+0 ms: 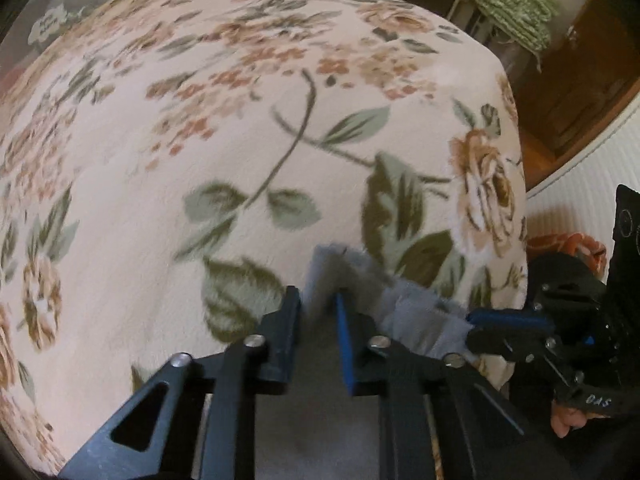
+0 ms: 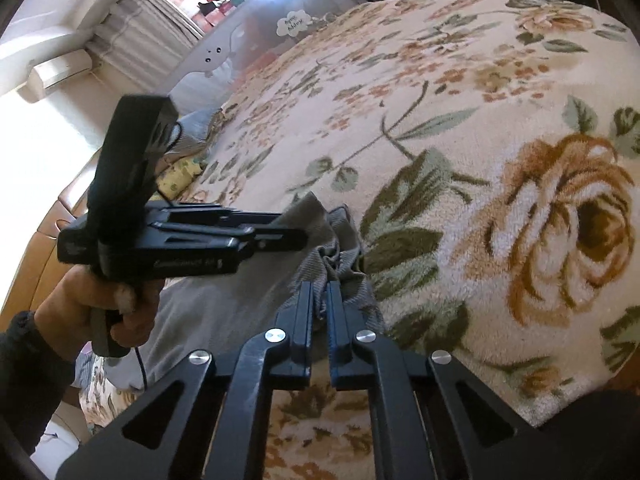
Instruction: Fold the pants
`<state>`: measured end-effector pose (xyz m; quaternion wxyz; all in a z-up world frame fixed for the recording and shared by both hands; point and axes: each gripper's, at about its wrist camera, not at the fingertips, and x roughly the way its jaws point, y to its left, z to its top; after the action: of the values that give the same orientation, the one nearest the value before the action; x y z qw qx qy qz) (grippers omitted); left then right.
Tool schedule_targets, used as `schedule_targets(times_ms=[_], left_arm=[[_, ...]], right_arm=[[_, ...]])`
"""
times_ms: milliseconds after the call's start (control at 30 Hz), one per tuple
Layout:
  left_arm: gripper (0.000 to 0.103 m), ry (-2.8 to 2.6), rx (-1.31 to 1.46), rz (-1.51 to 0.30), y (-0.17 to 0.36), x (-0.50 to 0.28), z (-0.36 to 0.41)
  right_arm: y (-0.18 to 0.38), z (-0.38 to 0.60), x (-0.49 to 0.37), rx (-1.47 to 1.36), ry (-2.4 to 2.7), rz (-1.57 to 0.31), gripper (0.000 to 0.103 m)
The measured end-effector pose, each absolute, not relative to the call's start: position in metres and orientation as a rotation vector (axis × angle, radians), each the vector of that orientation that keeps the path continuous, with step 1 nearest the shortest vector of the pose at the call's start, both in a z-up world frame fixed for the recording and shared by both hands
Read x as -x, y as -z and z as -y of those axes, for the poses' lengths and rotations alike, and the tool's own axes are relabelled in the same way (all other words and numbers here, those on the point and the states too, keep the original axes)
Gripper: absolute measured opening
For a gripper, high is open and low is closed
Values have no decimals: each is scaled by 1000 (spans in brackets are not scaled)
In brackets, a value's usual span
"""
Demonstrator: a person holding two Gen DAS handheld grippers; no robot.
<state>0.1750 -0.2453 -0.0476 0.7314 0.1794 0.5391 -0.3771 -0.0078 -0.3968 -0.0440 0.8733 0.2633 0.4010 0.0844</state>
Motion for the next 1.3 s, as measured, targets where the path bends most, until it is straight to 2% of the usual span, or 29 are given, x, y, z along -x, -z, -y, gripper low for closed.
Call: schedule_targets(times_ms=[267, 333, 400, 433, 467, 500, 533, 600, 867, 967, 1033, 1067, 1133, 1300], left_arm=[[11, 865, -458, -1187, 50, -173, 265], [15, 847, -480, -1188, 54, -174, 267], [24, 834, -484, -1182, 53, -175, 265], [28, 818, -489, -1179, 52, -176, 264], [39, 809, -494, -1178, 51, -177, 263], [46, 798, -502, -1174, 51, -177, 262], [48, 793, -507, -1171, 50, -178, 261], [48, 808, -500, -1190, 53, -179, 259], [48, 844, -429, -1245, 68, -186, 259], [41, 868, -363, -1268, 73, -187, 258], [40, 875, -355, -1258, 75, -184, 257], [34, 891, -340, -1260, 75, -184, 256], [30, 907, -310, -1265, 75, -185, 252], [23, 926, -275, -1242, 67, -182, 243]], right_arm=[[36, 405, 19, -540, -116, -819, 6], [41, 408, 17, -546, -93, -846, 7], [49, 407, 11, -540, -68, -903, 9], [51, 408, 10, -551, -56, -913, 14], [51, 412, 11, -570, -46, -911, 18], [51, 414, 12, -576, -39, -909, 32], [50, 417, 14, -587, -23, -903, 49], [50, 422, 16, -614, -10, -893, 58], [62, 418, 13, -682, -95, -915, 58], [70, 411, 10, -681, -112, -917, 58], [70, 406, 8, -692, -168, -889, 51], [73, 404, 7, -698, -187, -890, 48], [79, 401, 3, -711, -197, -910, 26], [80, 400, 4, -726, -207, -903, 21]])
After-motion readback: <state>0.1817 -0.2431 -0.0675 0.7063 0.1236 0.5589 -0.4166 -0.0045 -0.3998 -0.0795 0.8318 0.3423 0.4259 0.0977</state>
